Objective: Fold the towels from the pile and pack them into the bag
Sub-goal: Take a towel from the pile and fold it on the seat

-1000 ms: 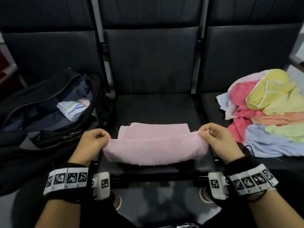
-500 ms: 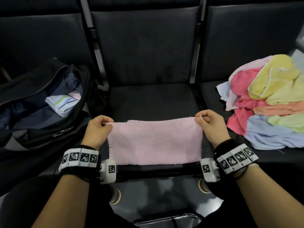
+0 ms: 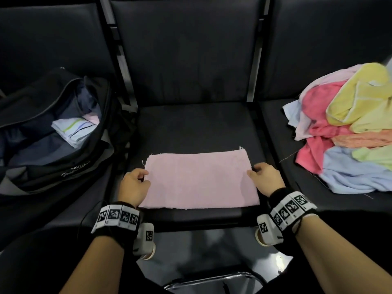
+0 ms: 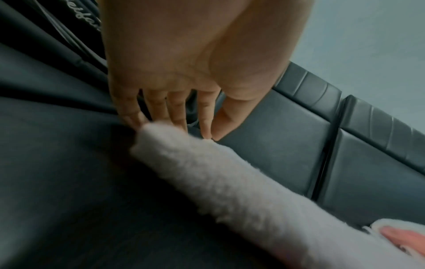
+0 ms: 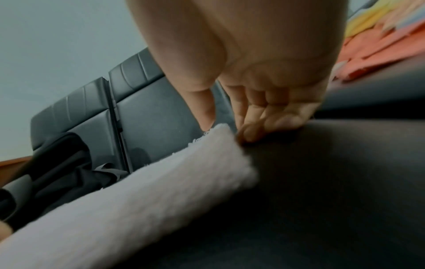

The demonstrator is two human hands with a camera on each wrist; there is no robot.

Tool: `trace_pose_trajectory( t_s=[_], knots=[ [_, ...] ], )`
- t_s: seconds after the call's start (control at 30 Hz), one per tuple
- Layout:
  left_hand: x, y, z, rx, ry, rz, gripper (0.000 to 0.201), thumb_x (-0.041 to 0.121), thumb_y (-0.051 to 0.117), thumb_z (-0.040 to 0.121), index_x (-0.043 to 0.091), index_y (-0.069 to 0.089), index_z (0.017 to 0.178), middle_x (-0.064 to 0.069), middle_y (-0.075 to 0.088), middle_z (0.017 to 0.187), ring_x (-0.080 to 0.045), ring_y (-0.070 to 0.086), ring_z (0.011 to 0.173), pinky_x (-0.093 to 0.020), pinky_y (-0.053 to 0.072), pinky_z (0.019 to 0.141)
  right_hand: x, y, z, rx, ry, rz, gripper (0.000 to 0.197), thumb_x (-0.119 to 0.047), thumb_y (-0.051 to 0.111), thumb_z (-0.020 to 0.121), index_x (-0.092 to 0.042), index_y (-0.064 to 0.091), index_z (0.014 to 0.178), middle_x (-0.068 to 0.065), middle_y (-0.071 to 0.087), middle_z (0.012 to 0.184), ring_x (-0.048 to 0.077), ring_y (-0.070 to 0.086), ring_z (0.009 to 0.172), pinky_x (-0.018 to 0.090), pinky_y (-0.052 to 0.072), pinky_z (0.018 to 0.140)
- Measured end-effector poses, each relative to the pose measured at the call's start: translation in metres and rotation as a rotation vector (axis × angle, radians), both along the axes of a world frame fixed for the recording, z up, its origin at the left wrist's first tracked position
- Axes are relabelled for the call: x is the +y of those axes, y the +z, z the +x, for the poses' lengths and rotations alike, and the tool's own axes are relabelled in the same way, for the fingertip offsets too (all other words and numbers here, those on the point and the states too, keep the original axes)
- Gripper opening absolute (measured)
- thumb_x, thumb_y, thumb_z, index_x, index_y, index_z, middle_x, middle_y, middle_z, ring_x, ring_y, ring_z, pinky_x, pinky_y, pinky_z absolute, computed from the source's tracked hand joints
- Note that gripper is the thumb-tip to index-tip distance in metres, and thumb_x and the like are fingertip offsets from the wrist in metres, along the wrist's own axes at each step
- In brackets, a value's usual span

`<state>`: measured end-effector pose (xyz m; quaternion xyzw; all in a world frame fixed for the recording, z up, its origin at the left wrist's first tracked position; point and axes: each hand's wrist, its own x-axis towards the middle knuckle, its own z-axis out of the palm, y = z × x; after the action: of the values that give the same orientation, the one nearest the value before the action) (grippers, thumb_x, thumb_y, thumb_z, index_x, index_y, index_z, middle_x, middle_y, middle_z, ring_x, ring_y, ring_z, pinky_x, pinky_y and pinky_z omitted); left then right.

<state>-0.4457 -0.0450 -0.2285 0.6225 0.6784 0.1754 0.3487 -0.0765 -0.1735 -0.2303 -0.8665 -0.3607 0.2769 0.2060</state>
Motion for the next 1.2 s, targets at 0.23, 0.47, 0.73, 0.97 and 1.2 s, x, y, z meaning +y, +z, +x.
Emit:
trace_pose_trajectory(
  t_s=[0.23, 0.47, 0.73, 0.97, 1.2],
  knots=[
    [-0.011, 0.006, -0.001, 0.044, -0.109, 0.03, 0.03, -0.001, 0.06, 0.084, 0.016, 0.075, 0.104, -0.01, 0.059, 0.102, -0.021, 0.056, 0.089, -0.027, 0.042, 0.089, 0.008, 0.001, -0.011, 0.107, 0.0, 0.007, 0.043, -0.02, 0.071, 0.081, -0.016, 0.038, 0.054, -0.003, 0.04, 0.053, 0.018, 0.039, 0.054, 0.029, 0.027, 0.049],
    [-0.024, 0.014, 0.018, 0.036, -0.296, -0.085, 0.03, 0.0, 0.056, 0.088, 0.017, 0.078, 0.1, 0.006, 0.063, 0.103, -0.014, 0.059, 0.101, -0.019, 0.039, 0.09, 0.001, 0.033, 0.014, 0.398, -0.27, 0.203, 0.017, -0.01, 0.067, 0.083, -0.005, 0.057, 0.071, 0.013, 0.052, 0.069, 0.023, 0.051, 0.066, 0.034, 0.04, 0.062],
    [-0.031, 0.037, 0.04, -0.153, -0.206, 0.006, 0.023, 0.004, 0.057, 0.089, 0.018, 0.074, 0.097, -0.004, 0.062, 0.097, -0.019, 0.059, 0.091, -0.026, 0.044, 0.085, 0.016, 0.091, -0.046, 0.676, -0.06, 0.304, 0.026, 0.003, 0.063, 0.085, -0.004, 0.07, 0.108, 0.011, 0.069, 0.09, 0.017, 0.065, 0.075, 0.025, 0.049, 0.059],
    [-0.04, 0.047, 0.045, -0.689, 0.067, -0.347, 0.015, 0.016, 0.048, 0.102, 0.013, 0.062, 0.102, -0.012, 0.069, 0.096, -0.022, 0.067, 0.075, -0.033, 0.053, 0.066, 0.043, 0.086, -0.15, 0.56, 0.308, 0.255, 0.033, 0.002, 0.063, 0.087, -0.008, 0.064, 0.119, 0.002, 0.06, 0.078, 0.011, 0.059, 0.064, 0.02, 0.048, 0.052],
    [-0.044, 0.031, 0.042, -0.611, 0.024, -0.288, 0.047, -0.007, 0.059, 0.089, 0.016, 0.045, 0.128, -0.02, 0.06, 0.123, -0.031, 0.063, 0.106, -0.045, 0.052, 0.093, 0.027, 0.058, -0.151, 0.601, 0.345, 0.149, 0.044, -0.015, 0.065, 0.089, -0.024, 0.054, 0.131, 0.007, 0.062, 0.103, 0.019, 0.065, 0.082, 0.038, 0.061, 0.071]
  ],
)
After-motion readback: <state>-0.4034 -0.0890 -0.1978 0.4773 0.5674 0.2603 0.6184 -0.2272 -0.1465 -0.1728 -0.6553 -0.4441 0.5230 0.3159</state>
